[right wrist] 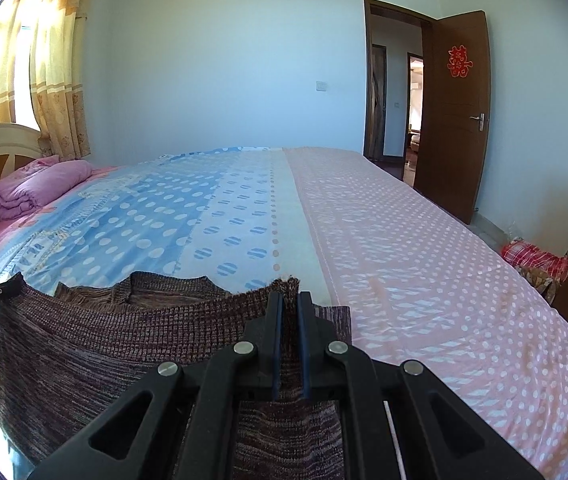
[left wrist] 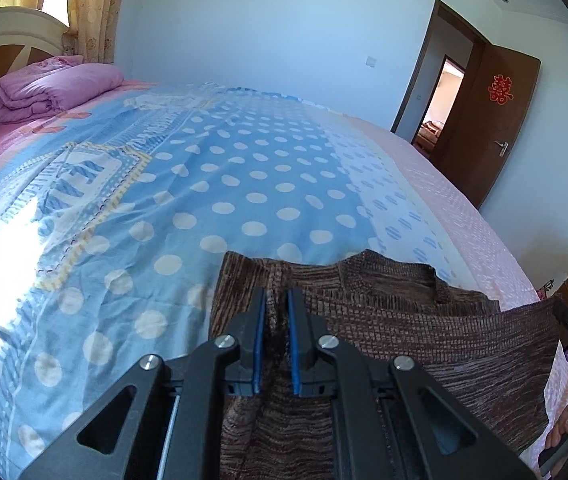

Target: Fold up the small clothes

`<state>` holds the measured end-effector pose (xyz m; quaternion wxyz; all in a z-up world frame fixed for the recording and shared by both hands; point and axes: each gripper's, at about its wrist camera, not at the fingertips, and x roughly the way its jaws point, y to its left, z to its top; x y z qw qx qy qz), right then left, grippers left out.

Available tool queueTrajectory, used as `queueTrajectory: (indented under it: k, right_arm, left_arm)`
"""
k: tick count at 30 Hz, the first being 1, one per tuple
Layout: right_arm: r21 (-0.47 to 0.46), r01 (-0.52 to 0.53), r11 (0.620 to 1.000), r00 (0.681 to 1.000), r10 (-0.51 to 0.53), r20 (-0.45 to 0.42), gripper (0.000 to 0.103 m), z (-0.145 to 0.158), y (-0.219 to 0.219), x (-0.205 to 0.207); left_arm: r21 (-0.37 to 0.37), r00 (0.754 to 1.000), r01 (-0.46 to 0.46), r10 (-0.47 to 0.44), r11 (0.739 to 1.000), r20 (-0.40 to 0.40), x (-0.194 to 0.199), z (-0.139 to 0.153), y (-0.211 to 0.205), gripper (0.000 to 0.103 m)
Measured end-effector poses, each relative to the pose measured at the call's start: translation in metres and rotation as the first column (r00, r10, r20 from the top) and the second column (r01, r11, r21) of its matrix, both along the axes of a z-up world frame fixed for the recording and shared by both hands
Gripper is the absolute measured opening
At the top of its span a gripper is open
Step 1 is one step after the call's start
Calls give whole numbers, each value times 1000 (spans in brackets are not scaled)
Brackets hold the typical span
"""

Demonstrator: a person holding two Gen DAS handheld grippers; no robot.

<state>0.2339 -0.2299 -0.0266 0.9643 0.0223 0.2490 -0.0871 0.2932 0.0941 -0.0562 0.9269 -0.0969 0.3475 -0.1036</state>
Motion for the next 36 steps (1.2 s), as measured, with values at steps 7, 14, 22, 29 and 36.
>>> queueTrajectory:
  k: [7, 14, 22, 29, 36]
  right_arm:
    - [-11, 20, 1000, 1000, -20, -10, 7, -5, -8, 44]
    - [-24, 63, 998, 997, -64, -45, 7, -32, -16, 93]
    - [-26, 141, 990, 984, -143, -105, 0, -62, -38, 125]
    - [102, 202, 974, 965, -180, -188, 0, -80, -67, 129]
    - [132, 26, 991, 990, -8, -138, 76, -53, -50, 117]
  left_arm:
    - [10, 1000, -25, 25, 1000, -7, 30, -3, -4, 11]
    - [15, 998, -53, 53, 998, -33, 66, -16, -12, 11]
    - [80, 992, -98, 104, 992, -70, 93, -49, -22, 11]
    - [188, 983, -116, 140, 975, -122, 97, -64, -32, 20]
    - [120, 980, -129, 145, 984, -135, 95, -65, -19, 25]
